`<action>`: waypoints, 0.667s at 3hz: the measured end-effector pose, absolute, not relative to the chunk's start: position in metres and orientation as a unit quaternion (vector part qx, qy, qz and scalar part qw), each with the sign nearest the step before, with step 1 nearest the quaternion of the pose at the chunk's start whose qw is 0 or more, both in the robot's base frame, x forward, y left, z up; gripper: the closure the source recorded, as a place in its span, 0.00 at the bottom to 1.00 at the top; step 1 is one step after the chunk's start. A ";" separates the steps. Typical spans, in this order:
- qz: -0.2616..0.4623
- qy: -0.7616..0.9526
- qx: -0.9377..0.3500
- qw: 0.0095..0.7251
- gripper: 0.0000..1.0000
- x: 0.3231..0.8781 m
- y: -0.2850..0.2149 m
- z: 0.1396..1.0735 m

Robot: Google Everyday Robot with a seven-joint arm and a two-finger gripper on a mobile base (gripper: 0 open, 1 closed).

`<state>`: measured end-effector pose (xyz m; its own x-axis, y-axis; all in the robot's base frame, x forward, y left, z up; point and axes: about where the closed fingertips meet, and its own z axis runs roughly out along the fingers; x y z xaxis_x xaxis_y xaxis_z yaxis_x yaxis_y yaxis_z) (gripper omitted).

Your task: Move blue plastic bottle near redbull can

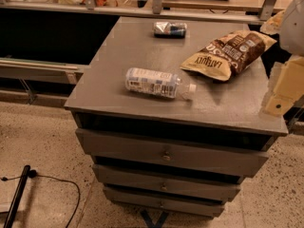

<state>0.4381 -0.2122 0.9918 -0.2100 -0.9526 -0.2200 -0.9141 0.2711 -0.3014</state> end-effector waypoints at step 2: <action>-0.048 0.775 -0.600 0.191 0.00 0.440 -0.209 0.990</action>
Offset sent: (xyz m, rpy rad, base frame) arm 0.0085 0.0094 -0.0109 0.0581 -0.0086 0.0063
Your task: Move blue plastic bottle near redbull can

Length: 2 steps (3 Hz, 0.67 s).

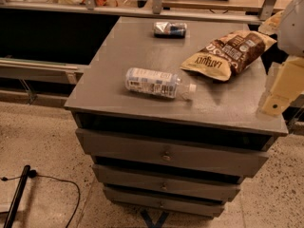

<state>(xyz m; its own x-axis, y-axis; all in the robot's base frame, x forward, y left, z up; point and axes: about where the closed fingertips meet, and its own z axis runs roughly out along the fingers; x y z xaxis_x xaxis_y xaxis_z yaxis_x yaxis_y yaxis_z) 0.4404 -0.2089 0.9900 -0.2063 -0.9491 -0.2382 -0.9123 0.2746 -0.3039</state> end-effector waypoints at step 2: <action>0.027 0.751 -0.594 0.288 0.00 0.478 -0.190 0.956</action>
Offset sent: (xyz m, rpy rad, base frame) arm 0.0748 0.0327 -0.0633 0.4737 -0.1108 0.1565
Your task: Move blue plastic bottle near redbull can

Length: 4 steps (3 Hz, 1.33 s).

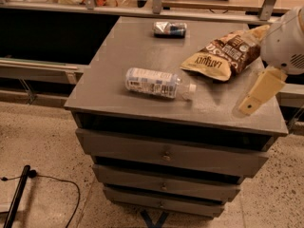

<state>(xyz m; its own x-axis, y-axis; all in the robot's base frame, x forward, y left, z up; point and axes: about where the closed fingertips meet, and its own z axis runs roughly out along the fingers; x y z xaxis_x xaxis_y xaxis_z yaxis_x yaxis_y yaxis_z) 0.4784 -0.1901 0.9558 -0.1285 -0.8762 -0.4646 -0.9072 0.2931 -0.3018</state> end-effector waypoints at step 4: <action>0.160 0.721 -0.586 0.332 0.00 0.549 -0.194 0.872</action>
Offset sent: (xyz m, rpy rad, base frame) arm 0.0815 -0.0098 -0.0862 0.2643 0.0866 0.1551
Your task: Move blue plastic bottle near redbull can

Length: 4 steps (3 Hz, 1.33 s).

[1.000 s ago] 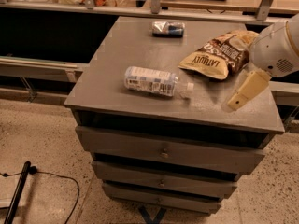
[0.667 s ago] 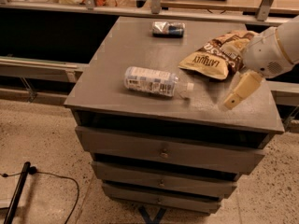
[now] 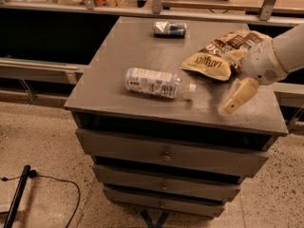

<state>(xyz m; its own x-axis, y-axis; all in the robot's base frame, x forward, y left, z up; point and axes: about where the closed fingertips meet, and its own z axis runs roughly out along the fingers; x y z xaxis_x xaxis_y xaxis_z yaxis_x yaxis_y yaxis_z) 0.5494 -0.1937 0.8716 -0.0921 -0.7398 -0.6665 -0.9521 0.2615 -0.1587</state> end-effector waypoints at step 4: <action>0.260 0.684 -0.540 0.415 0.00 0.584 -0.083 0.853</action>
Offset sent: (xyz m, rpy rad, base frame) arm 0.0185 0.0772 0.0052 0.3181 -0.0749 -0.0025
